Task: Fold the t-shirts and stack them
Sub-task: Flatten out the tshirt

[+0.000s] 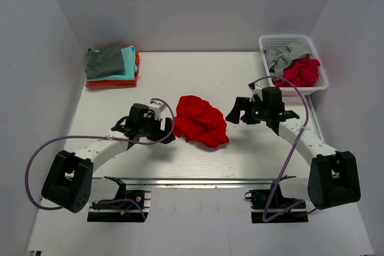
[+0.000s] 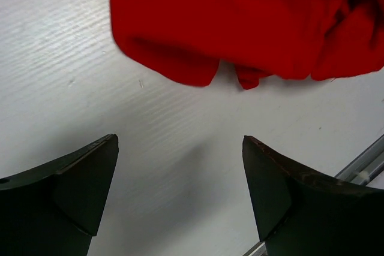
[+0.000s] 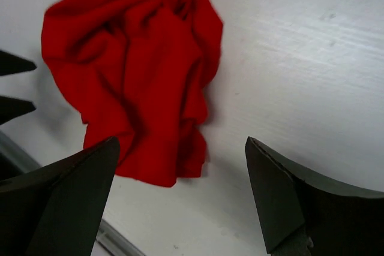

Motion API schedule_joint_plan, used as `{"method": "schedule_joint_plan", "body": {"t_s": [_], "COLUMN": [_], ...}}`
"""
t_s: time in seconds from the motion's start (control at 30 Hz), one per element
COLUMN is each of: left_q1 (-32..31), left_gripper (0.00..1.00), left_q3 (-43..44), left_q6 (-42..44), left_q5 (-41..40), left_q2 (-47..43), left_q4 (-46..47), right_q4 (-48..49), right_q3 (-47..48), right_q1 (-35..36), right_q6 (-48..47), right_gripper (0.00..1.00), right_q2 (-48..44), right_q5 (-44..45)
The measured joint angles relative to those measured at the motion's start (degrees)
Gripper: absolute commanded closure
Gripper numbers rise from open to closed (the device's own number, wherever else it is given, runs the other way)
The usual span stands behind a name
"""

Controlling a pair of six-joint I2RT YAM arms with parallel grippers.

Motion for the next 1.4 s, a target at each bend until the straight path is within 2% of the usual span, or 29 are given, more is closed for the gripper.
{"method": "schedule_joint_plan", "body": {"t_s": [0.27,0.43,0.5,0.53,0.63,0.67,0.7,0.73,0.77,0.8,0.83,0.87,1.03,1.13,1.27,1.4], "left_q1": [-6.34,-8.24,-8.59,-8.76,-9.14,-9.2,-9.27,-9.35,-9.44,-9.57,-9.66,-9.7,-9.92,-9.92,-9.51,-9.14], "left_gripper": [0.17,0.18,0.27,0.37,0.56,0.71,0.78,0.85,1.0,1.0,1.0,1.0,1.0,1.0,1.0,1.0], "left_q3": [3.04,6.69,7.34,7.63,9.44,10.21,10.84,11.39,11.8,12.07,12.28,12.35,12.44,12.44,13.46,17.42], "left_q6": [1.66,1.66,1.4,1.29,0.61,0.46,0.11,0.2,0.15,0.04,0.07,0.24,-0.44,-1.79,-4.0,-5.27], "left_q5": [-1.95,-5.35,-6.8,-7.5,-9.86,-10.64,-11.17,-11.8,-12.13,-12.57,-12.72,-13.0,-14.67,-17.2,-23.91,-32.94], "left_q2": [11.54,16.76,17.77,18.27,20.41,21.18,21.94,22.6,22.93,23.04,23.02,22.93,19.67,13.25,2.69,-4.2], "left_q4": [2.82,5.57,6.45,6.82,7.02,6.91,6.8,6.56,6.34,6.08,5.7,5.46,3.32,2.01,1.4,1.27], "right_q4": [-2.62,-2.36,-2.23,-2.12,-1.7,-1.44,-1.14,-0.7,-0.26,0.22,0.68,1.09,1.42,0.87,-0.13,-0.37], "right_q3": [-1.46,-3.3,-4.0,-4.2,-4.39,-4.39,-4.39,-4.39,-4.42,-4.46,-4.5,-4.57,-4.59,-4.17,-1.16,2.91], "right_q1": [5.66,8.52,9.2,9.49,10.23,10.45,10.58,10.71,10.88,10.99,11.17,11.26,11.34,11.32,11.28,11.23], "right_q6": [-1.95,-1.86,-1.75,-1.7,-1.57,-1.49,-1.44,-1.31,-1.4,-1.31,-1.05,-0.98,0.96,1.33,1.97,2.32], "right_gripper": [0.12,0.12,0.12,0.16,0.21,0.23,0.23,0.35,0.44,0.57,0.82,1.0,1.0,1.0,1.0,1.0], "right_q2": [2.47,4.2,5.35,5.92,7.21,7.69,8.09,8.66,9.05,9.49,9.86,10.1,9.79,7.06,0.31,-5.97], "right_q5": [-4.83,-5.25,-5.25,-5.25,-5.22,-5.22,-5.22,-5.25,-5.27,-5.35,-5.46,-5.44,-3.52,0.2,10.47,21.38]}}
